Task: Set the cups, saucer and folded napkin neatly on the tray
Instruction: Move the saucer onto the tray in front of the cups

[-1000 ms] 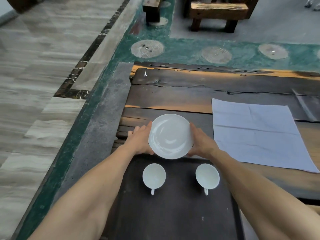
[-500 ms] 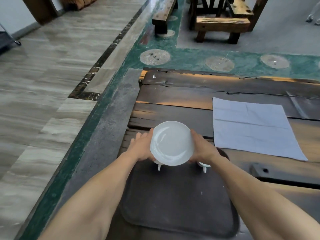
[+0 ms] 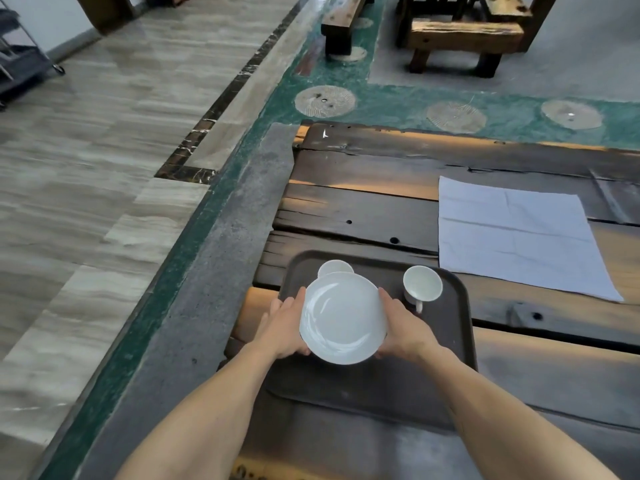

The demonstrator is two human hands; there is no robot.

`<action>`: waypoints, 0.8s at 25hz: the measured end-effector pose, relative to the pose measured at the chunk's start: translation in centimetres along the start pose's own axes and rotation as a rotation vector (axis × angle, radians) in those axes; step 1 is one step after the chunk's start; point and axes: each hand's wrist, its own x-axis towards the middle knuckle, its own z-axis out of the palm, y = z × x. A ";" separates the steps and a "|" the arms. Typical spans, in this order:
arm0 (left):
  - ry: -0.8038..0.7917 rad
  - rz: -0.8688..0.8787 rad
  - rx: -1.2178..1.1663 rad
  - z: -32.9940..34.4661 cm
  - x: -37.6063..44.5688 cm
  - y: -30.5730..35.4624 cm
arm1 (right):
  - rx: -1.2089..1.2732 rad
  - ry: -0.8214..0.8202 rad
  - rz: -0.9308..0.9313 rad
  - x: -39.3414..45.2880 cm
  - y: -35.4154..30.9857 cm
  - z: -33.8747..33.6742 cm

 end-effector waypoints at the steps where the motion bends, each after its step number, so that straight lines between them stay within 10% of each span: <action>1: -0.007 -0.008 -0.008 0.5 -0.5 -0.4 | 0.004 -0.013 0.001 -0.3 -0.1 0.7; 20: -0.123 -0.087 0.056 6.3 -1.0 -5.5 | 0.136 -0.080 0.148 -1.0 -1.5 8.6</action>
